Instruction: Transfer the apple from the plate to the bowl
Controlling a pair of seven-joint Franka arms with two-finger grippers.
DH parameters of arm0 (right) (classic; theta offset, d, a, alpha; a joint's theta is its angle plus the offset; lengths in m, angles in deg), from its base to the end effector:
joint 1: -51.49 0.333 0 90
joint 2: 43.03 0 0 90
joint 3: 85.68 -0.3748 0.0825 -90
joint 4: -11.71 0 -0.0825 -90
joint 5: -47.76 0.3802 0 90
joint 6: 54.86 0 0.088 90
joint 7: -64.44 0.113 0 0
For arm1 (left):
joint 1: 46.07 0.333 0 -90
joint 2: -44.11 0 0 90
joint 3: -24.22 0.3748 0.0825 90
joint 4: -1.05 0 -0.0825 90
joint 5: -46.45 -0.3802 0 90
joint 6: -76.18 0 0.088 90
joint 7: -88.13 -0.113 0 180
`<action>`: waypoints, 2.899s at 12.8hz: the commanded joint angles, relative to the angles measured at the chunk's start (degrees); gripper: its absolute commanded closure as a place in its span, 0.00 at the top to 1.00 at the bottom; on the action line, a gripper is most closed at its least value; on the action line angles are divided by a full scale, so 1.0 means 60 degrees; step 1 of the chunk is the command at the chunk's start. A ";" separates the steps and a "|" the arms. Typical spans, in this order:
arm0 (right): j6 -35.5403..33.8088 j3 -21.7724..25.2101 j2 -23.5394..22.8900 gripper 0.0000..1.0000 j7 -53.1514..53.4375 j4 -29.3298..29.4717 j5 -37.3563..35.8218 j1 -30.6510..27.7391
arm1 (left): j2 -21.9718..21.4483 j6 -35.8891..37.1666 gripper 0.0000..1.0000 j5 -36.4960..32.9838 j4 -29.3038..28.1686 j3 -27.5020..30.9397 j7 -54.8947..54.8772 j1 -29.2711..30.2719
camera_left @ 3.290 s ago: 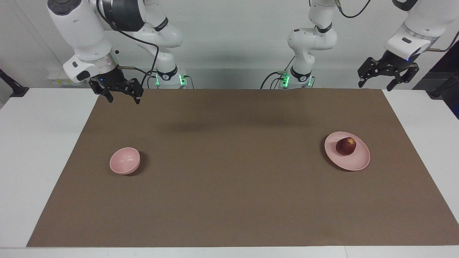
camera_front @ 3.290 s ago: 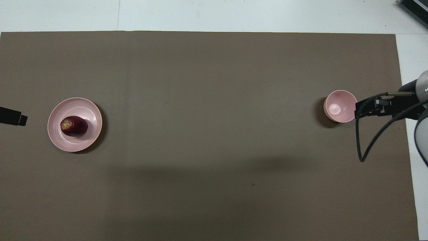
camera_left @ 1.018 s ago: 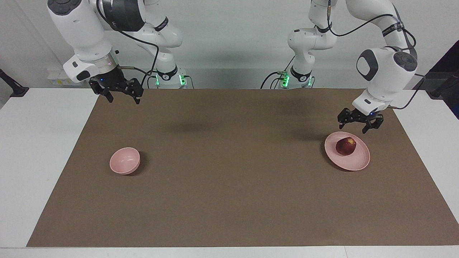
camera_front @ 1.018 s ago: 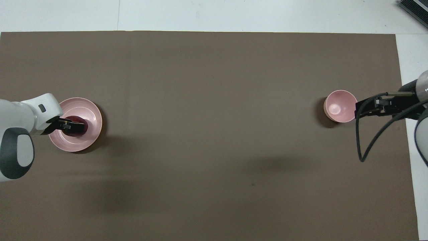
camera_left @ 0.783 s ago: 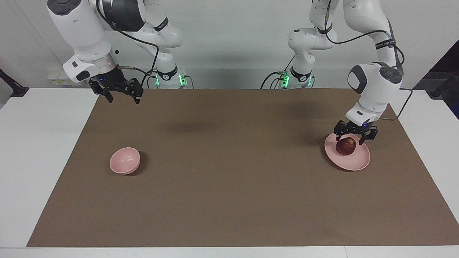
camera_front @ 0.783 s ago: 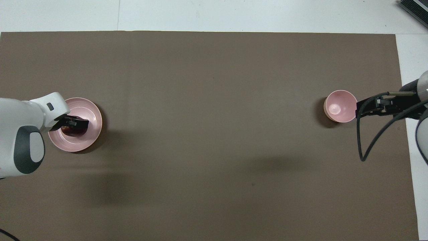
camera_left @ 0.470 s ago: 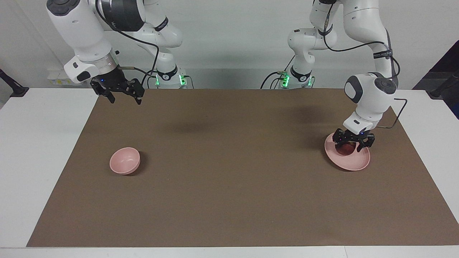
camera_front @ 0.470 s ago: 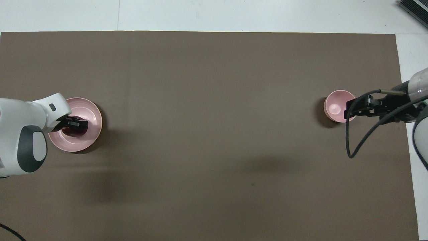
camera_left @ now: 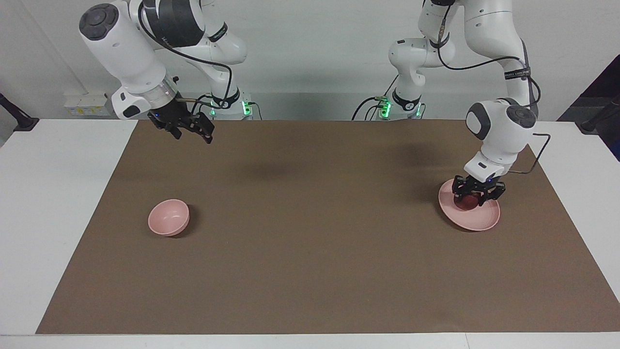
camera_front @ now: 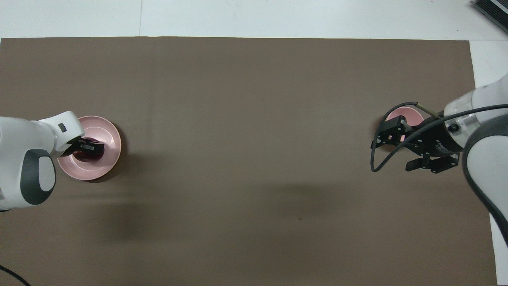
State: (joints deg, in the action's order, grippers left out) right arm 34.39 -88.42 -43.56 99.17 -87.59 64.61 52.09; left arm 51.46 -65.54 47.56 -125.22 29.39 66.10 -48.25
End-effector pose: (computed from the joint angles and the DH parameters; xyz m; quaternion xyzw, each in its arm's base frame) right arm 0.5384 0.0644 0.6010 -0.9451 0.2776 0.1339 0.1085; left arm 0.5642 0.0284 0.3924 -0.9848 0.1587 -0.0694 0.0146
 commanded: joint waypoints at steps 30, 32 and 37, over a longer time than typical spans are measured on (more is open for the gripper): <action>0.4856 -0.0027 -0.1185 1.00 0.5519 -0.1790 0.7313 0.2228 | -0.1517 0.0947 0.00 0.8705 0.1197 -0.2912 0.2938 -0.2229; 0.4958 -0.0027 -0.1331 1.00 0.5550 -0.1789 0.7400 0.2272 | -0.1342 0.0085 0.00 0.8838 0.1197 -0.2913 0.3114 -0.2624; 0.5515 -0.0041 -0.1595 1.00 0.5609 -0.1644 0.7662 0.2550 | -0.1268 -0.0825 0.00 0.9263 0.1328 -0.2971 0.3437 -0.2933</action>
State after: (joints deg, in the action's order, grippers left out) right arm 66.19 -88.40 -51.67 131.82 -99.07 108.19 67.00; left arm 43.81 -68.08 101.76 -117.72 11.20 85.75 -64.75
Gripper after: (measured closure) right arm 0.000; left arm 0.282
